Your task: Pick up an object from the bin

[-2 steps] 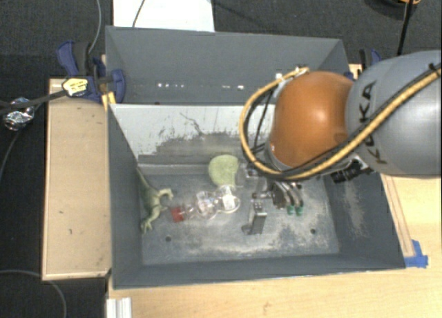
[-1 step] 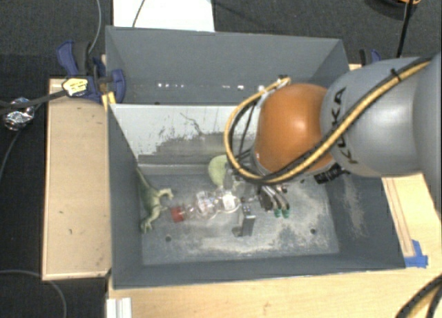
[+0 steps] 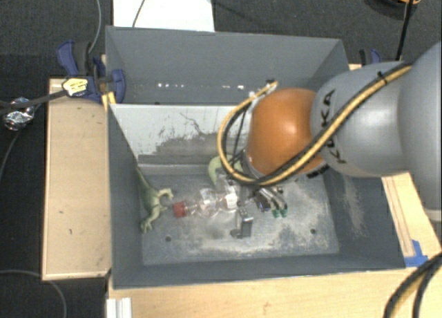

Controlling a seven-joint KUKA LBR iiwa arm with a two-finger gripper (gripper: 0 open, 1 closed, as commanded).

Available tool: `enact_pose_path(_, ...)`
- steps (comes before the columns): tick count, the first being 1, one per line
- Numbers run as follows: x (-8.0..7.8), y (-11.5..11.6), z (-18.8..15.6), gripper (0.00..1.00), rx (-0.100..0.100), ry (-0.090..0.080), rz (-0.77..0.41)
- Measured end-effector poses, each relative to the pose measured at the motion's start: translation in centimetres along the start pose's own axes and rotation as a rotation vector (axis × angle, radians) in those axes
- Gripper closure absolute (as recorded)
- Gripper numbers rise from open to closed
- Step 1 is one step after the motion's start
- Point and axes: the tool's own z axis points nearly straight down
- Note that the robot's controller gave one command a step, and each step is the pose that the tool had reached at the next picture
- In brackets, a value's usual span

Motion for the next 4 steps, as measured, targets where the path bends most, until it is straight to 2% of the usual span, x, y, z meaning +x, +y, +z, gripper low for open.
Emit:
enact_pose_path(1,-1.6,-0.6,-1.2,0.0,-0.001,-0.011,0.072)
enact_pose_path(2,-1.3,-0.1,3.4,0.0,0.0,-0.008,-0.118)
enact_pose_path(3,-1.5,-0.2,4.8,1.0,-0.002,-0.015,0.097)
enact_pose_path(4,-1.5,-0.2,4.8,1.0,-0.002,-0.014,0.098)
